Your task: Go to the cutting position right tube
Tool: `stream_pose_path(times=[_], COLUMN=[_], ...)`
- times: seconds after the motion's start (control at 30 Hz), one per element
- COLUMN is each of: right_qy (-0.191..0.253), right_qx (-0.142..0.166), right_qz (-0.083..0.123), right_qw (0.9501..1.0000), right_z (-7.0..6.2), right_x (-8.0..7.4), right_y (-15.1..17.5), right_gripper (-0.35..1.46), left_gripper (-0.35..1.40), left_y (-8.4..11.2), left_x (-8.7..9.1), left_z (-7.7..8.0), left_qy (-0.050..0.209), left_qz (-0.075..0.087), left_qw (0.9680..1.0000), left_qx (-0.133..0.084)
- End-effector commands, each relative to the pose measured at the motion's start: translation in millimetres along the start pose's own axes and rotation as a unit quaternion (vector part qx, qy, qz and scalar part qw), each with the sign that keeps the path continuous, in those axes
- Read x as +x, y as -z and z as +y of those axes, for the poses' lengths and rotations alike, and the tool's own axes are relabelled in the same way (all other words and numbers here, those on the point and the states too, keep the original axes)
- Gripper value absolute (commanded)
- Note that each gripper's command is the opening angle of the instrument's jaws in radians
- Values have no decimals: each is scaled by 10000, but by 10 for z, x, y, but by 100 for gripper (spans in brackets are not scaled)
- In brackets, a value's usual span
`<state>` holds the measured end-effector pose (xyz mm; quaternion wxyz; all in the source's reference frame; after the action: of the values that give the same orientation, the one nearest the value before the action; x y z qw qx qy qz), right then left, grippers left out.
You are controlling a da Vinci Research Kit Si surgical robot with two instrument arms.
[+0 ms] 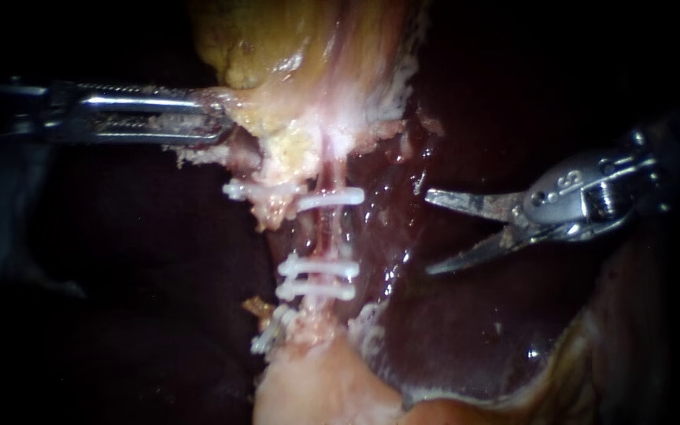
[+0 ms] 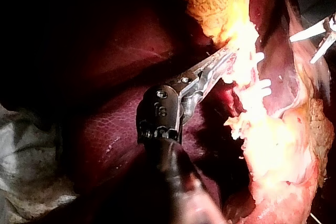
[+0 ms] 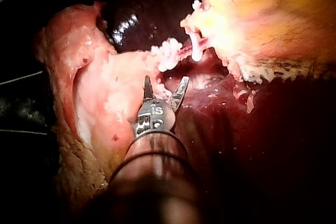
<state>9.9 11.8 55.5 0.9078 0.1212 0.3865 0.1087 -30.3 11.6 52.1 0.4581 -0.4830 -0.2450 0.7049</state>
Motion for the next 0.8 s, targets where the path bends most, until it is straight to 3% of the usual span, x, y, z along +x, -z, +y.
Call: stream_pose_path(times=[0.03,0.17,0.27,0.37,0.57,0.7,0.8], right_qy=[0,-2,-2,-9,-197,-532,-771], right_qx=[0,-2,-2,-24,144,534,662], right_qz=[0,0,-1,-7,33,280,459], right_qw=[10000,10000,10000,10000,9997,9968,9938], right_z=[0,0,0,1,7,6,3], right_x=[0,0,0,1,8,10,11], right_y=[-1,-1,-1,-3,-24,-49,-70], right_gripper=[144,144,144,143,143,144,144], left_gripper=[-35,-35,-35,-35,-35,-35,-35], left_y=[3,27,51,68,65,61,61], left_x=[3,26,50,60,56,52,51], left_z=[1,3,4,5,3,4,5], left_qy=[5,68,148,134,124,116,114], left_qz=[-5,-41,130,214,233,243,252], left_qw=[10000,10000,9998,9997,9996,9996,9996], left_qx=[-20,-44,-9,11,48,65,84])
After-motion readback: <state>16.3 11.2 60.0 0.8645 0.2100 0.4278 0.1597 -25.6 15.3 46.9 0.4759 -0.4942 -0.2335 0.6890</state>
